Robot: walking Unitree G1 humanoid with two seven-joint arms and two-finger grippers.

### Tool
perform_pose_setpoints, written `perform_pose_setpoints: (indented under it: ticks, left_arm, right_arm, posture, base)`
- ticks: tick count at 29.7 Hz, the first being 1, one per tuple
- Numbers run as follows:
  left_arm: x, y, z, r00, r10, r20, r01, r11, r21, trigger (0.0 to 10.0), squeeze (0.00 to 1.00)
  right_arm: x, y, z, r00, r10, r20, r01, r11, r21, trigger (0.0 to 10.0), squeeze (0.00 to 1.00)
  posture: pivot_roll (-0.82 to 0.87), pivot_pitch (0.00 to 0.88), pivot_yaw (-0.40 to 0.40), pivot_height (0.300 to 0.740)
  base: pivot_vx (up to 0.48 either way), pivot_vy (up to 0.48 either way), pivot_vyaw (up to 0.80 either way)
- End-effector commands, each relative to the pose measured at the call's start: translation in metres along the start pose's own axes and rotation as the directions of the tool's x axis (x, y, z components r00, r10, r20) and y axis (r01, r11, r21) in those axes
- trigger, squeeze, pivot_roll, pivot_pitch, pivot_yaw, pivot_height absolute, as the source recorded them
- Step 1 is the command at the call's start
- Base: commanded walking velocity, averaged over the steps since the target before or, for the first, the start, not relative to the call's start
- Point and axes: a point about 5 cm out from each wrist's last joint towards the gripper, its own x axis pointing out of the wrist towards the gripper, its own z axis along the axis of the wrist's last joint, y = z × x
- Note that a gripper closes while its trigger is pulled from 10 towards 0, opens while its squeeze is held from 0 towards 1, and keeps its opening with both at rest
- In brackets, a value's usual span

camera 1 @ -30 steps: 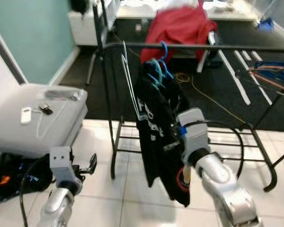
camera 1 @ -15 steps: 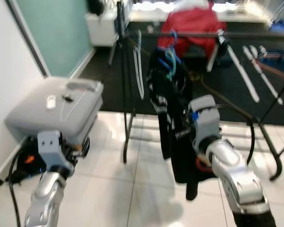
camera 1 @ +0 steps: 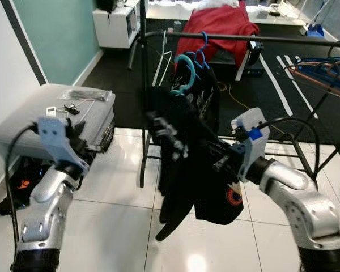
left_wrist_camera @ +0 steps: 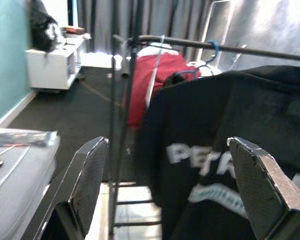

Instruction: Hang hanger

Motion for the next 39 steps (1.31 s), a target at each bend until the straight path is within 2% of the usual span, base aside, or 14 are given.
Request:
perform_pose_setpoints:
  ticks: [1, 11, 15, 18, 21, 22, 25, 26, 29, 30, 31, 33, 35, 39]
  left_arm:
    - [0.002, 0.002, 0.010, 0.999, -0.038, 0.015, 0.038, 0.999, 0.011, 10.0, 0.00]
    - [0.005, 0.003, 0.030, 0.990, -0.118, 0.072, 0.116, 0.992, 0.041, 10.0, 0.00]
    - [0.005, 0.002, 0.052, 0.970, -0.203, 0.135, 0.201, 0.979, 0.025, 10.0, 0.00]
    - [0.004, -0.001, 0.059, 0.955, -0.249, 0.160, 0.251, 0.968, 0.007, 10.0, 0.00]
    - [-0.008, -0.016, 0.091, 0.825, -0.517, 0.228, 0.530, 0.848, 0.008, 10.0, 0.00]
    - [-0.008, -0.016, 0.091, 0.825, -0.517, 0.228, 0.530, 0.848, 0.008, 10.0, 0.00]
    - [-0.020, -0.024, 0.117, 0.660, -0.720, 0.213, 0.722, 0.687, 0.084, 10.0, 0.00]
    - [-0.020, -0.024, 0.117, 0.660, -0.720, 0.213, 0.722, 0.687, 0.084, 10.0, 0.00]
    - [-0.033, -0.028, 0.128, 0.474, -0.873, 0.114, 0.864, 0.486, 0.132, 10.0, 0.00]
    - [-0.032, -0.027, 0.124, 0.452, -0.892, 0.033, 0.881, 0.452, 0.138, 10.0, 0.00]
    - [-0.032, -0.027, 0.124, 0.452, -0.892, 0.033, 0.881, 0.452, 0.138, 10.0, 0.00]
    - [-0.027, -0.025, 0.111, 0.436, -0.894, -0.107, 0.896, 0.421, 0.140, 10.0, 0.00]
    - [-0.025, -0.025, 0.106, 0.426, -0.891, -0.160, 0.903, 0.407, 0.137, 10.0, 0.00]
    - [-0.017, -0.034, 0.072, 0.404, -0.834, -0.376, 0.915, 0.379, 0.142, 10.0, 0.00]
  right_arm:
    - [-0.014, 0.004, 0.012, 0.991, 0.119, 0.066, -0.120, 0.993, 0.013, 10.0, 0.00]
    - [-0.042, 0.000, 0.017, 0.952, 0.285, 0.113, -0.295, 0.952, 0.086, 10.0, 0.00]
    - [-0.068, 0.002, 0.010, 0.903, 0.418, 0.097, -0.429, 0.888, 0.164, 10.0, 0.00]
    - [-0.072, 0.002, 0.006, 0.898, 0.435, 0.069, -0.440, 0.881, 0.174, 10.0, 0.00]
    - [-0.080, -0.001, 0.006, 0.886, 0.461, 0.049, -0.462, 0.867, 0.185, 10.0, 0.00]
    - [-0.080, -0.001, 0.006, 0.886, 0.461, 0.049, -0.462, 0.867, 0.185, 10.0, 0.00]
    - [-0.081, 0.005, 0.006, 0.836, 0.548, 0.006, -0.539, 0.820, 0.190, 10.0, 0.00]
    - [-0.081, 0.005, 0.006, 0.836, 0.548, 0.006, -0.539, 0.820, 0.190, 10.0, 0.00]
    - [-0.082, 0.005, 0.008, 0.796, 0.604, -0.037, -0.587, 0.786, 0.194, 10.0, 0.00]
    - [-0.081, 0.004, 0.010, 0.777, 0.628, -0.048, -0.610, 0.770, 0.189, 10.0, 0.00]
    - [-0.081, 0.004, 0.010, 0.777, 0.628, -0.048, -0.610, 0.770, 0.189, 10.0, 0.00]
    - [-0.079, 0.003, 0.013, 0.744, 0.664, -0.072, -0.646, 0.743, 0.173, 10.0, 0.00]
    - [-0.077, 0.002, 0.013, 0.732, 0.676, -0.084, -0.659, 0.734, 0.164, 10.0, 0.00]
    - [-0.070, 0.001, 0.019, 0.708, 0.700, -0.099, -0.688, 0.714, 0.129, 10.0, 0.00]
  posture:
    - [-0.11, 0.088, -0.007, 0.740]
    - [-0.11, 0.081, -0.006, 0.740]
    - [-0.12, 0.076, -0.008, 0.740]
    - [-0.12, 0.075, -0.008, 0.740]
    - [-0.13, 0.070, -0.002, 0.740]
    - [-0.13, 0.070, -0.002, 0.740]
    - [-0.13, 0.078, 0.003, 0.740]
    - [-0.13, 0.078, 0.003, 0.740]
    - [-0.13, 0.083, 0.013, 0.740]
    - [-0.13, 0.084, 0.017, 0.740]
    - [-0.13, 0.084, 0.017, 0.740]
    - [-0.12, 0.081, 0.021, 0.740]
    - [-0.12, 0.081, 0.021, 0.740]
    - [-0.12, 0.081, 0.017, 0.740]
  base:
    - [0.000, 0.000, 0.00]
    - [0.000, 0.000, 0.00]
    - [0.000, 0.000, 0.00]
    - [0.000, 0.000, 0.00]
    - [0.000, 0.000, 0.00]
    - [0.000, 0.000, 0.00]
    - [0.000, 0.000, 0.00]
    - [0.000, 0.000, 0.00]
    - [0.000, 0.000, 0.00]
    - [0.000, 0.000, 0.00]
    - [0.000, 0.000, 0.00]
    - [0.000, 0.000, 0.00]
    - [0.000, 0.000, 0.00]
    - [0.000, 0.000, 0.00]
